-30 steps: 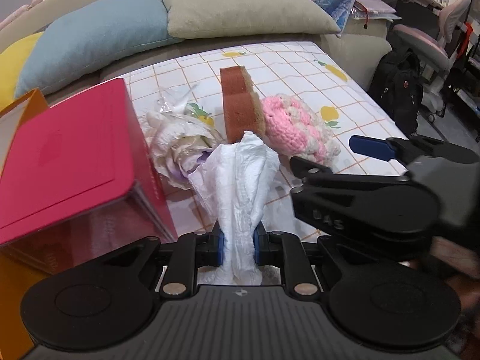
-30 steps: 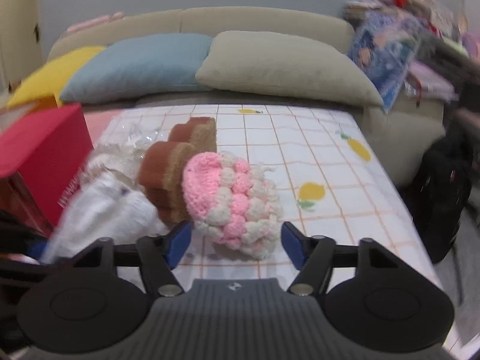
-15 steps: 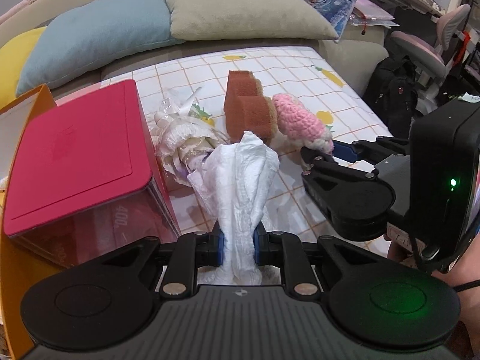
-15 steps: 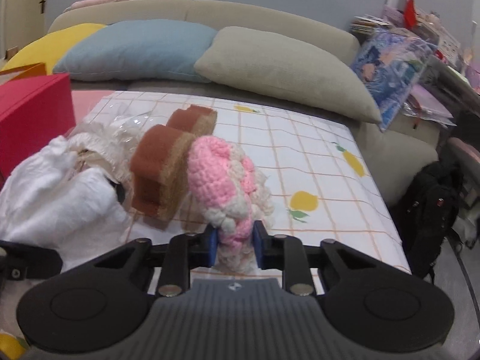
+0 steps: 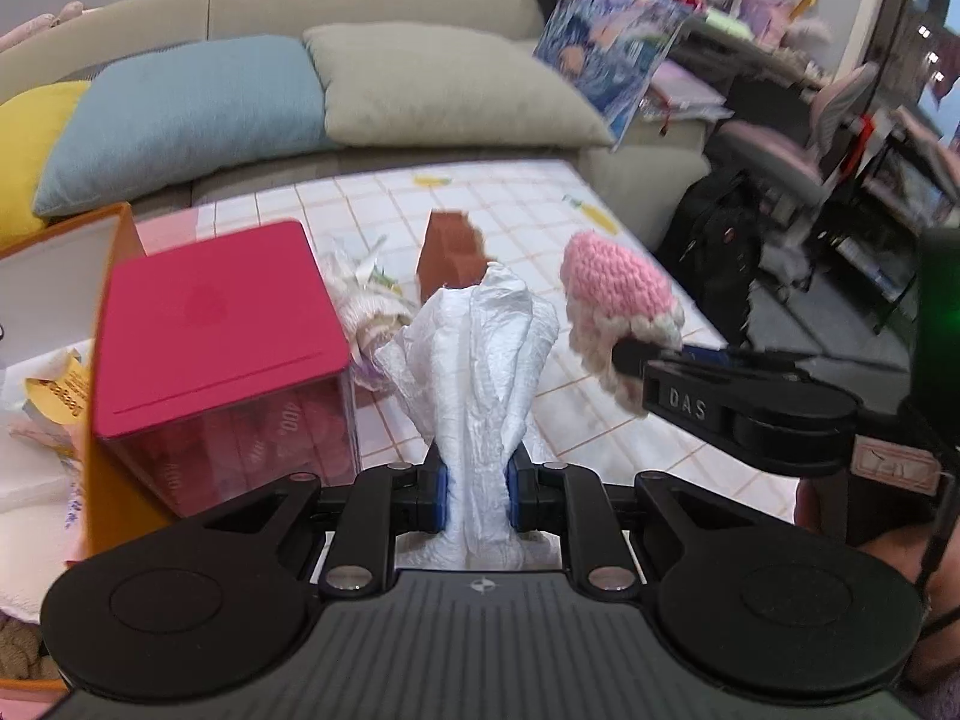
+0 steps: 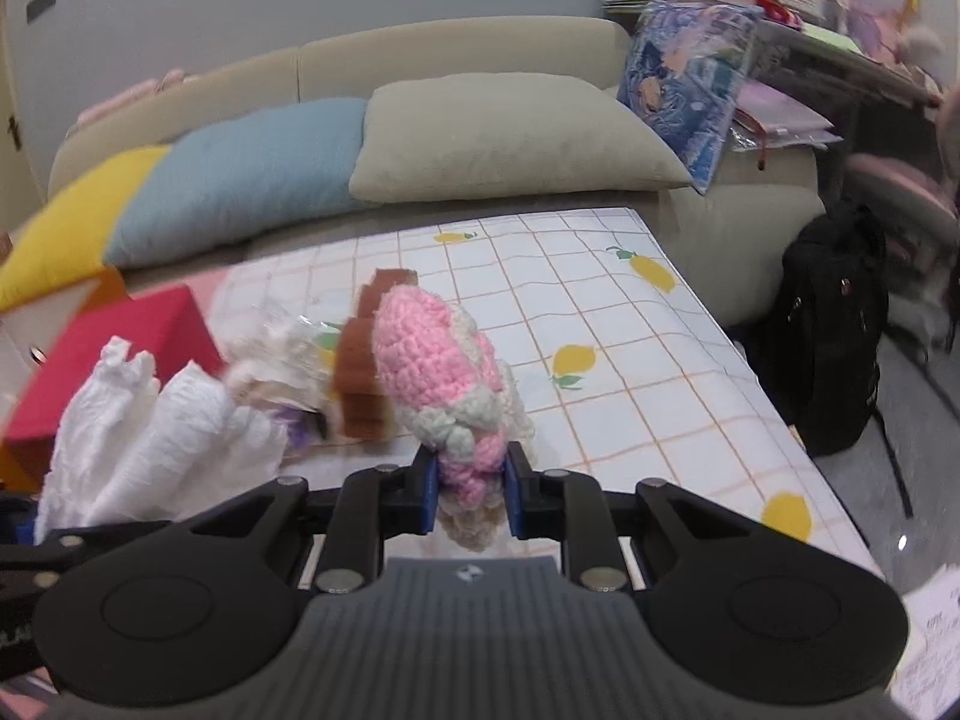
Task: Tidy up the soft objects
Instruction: 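Carry the white plastic bag and crochet cupcake over the box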
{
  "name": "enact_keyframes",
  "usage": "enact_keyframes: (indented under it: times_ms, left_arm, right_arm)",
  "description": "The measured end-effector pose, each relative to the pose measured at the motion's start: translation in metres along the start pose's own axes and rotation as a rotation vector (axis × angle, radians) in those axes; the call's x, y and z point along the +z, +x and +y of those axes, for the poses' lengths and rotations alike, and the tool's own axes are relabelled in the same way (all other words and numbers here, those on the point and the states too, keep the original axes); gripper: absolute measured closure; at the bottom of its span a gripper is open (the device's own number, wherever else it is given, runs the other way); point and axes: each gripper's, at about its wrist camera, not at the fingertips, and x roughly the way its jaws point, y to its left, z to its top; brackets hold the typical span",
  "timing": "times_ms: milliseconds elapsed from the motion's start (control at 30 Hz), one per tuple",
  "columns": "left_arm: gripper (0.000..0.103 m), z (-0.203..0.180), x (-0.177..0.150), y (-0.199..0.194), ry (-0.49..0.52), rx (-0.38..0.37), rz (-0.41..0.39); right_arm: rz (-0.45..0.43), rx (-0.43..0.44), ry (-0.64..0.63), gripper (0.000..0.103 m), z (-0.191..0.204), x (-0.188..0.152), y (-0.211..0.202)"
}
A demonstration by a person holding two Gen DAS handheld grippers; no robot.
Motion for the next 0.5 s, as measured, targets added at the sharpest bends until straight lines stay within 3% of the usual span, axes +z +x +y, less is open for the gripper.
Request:
enact_keyframes:
  times_ms: [267,500]
  left_arm:
    - [0.084,0.030,0.000,-0.066,-0.033,-0.034,-0.117]
    - [0.084,0.086,0.003,-0.117,-0.114,0.043,-0.199]
  right_arm:
    - [-0.023,0.092,0.040,0.083,0.038,-0.005,-0.061]
    - [-0.066,0.249,-0.038,0.083,0.093,0.010,-0.088]
